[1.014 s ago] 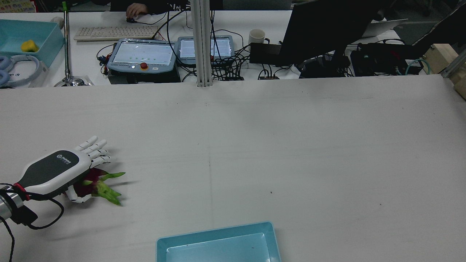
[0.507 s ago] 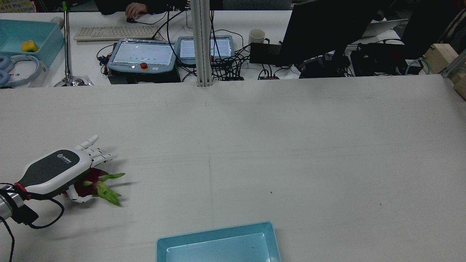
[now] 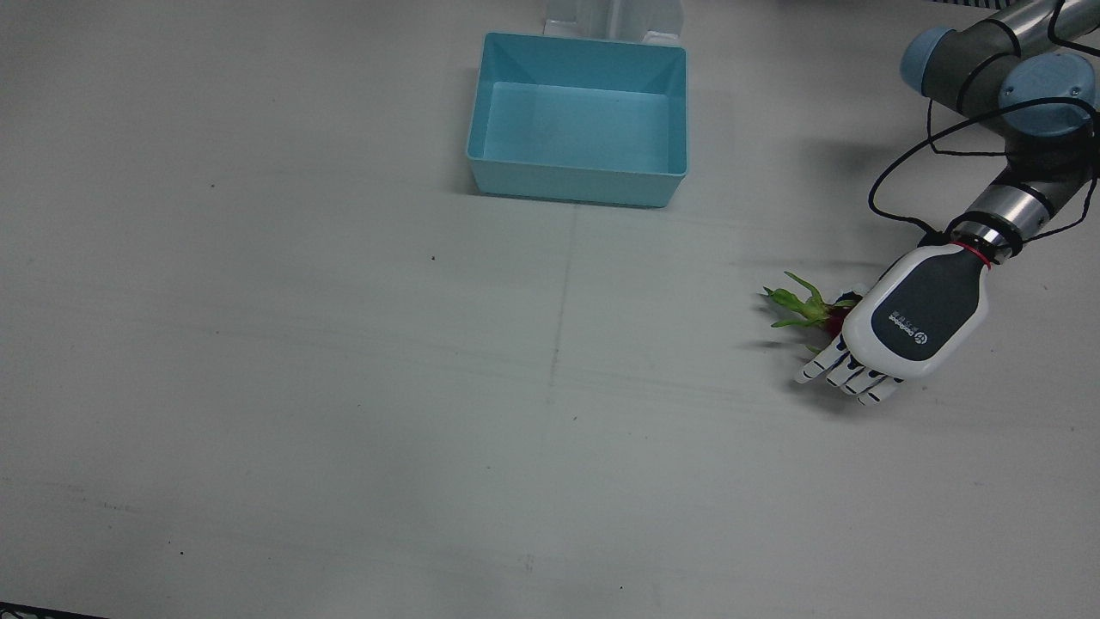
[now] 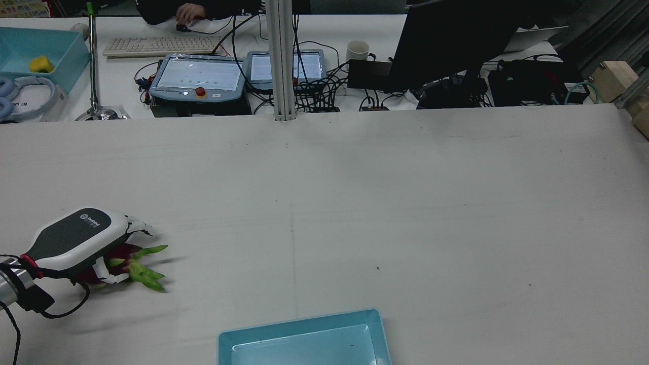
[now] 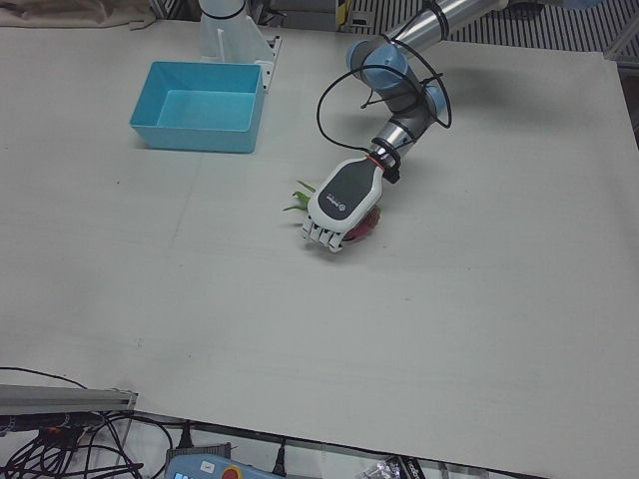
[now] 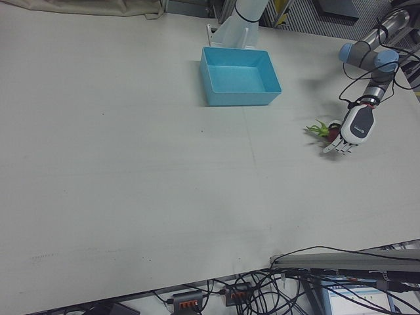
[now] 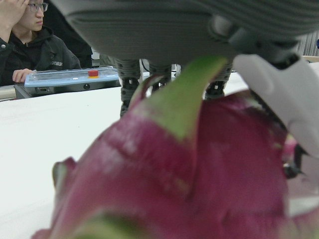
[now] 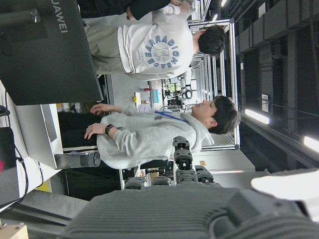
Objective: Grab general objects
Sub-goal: 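Lift the dragon fruit and carry it over the blue tray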
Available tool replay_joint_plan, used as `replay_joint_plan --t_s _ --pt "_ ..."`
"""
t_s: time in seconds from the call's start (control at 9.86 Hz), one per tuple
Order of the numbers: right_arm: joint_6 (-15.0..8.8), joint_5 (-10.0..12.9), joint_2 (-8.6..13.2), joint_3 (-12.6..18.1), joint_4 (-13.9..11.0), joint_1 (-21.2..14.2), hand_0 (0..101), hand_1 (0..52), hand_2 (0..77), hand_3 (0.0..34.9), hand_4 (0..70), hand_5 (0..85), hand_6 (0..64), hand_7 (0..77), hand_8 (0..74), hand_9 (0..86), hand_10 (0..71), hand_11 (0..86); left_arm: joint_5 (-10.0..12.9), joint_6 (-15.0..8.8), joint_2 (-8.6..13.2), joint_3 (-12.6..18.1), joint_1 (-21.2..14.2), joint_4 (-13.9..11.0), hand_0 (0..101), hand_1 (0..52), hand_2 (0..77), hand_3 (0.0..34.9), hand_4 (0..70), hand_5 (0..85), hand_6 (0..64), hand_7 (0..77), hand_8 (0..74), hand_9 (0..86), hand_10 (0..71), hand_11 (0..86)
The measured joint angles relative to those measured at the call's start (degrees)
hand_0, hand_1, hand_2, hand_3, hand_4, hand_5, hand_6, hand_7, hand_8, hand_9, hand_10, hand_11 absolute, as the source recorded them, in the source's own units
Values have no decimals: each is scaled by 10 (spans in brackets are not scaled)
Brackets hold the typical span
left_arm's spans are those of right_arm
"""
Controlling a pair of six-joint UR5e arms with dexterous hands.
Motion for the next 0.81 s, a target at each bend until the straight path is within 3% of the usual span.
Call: replay_joint_plan --t_s 0.2,0.3,0.51,0.61,0.71,0.81 --pt "0 0 0 0 0 0 0 54 16 0 0 5 0 0 0 5 0 5 0 0 0 1 0 -1 581 27 409 0 278 224 518 687 491 496 393 551" --pt "0 0 0 0 0 0 0 54 16 0 0 5 0 0 0 5 0 5 0 0 0 1 0 -2 577 0 442 0 311 251 578 687 529 551 447 649" --pt "0 0 0 0 0 0 0 54 16 0 0 5 0 0 0 5 0 5 0 0 0 2 0 -5 577 0 442 0 322 256 600 704 551 567 480 698" --pt "0 0 0 0 0 0 0 54 16 0 0 11 0 0 0 5 0 5 0 0 0 3 0 -5 571 11 442 0 355 278 654 704 600 638 545 704" --pt "0 0 0 0 0 0 0 54 16 0 0 11 0 0 0 11 0 5 0 0 0 2 0 -6 571 5 453 0 469 338 704 704 698 704 698 698" --pt "0 0 0 0 0 0 0 54 16 0 0 11 0 0 0 11 0 5 0 0 0 1 0 -6 571 5 453 0 469 338 704 704 698 704 698 698"
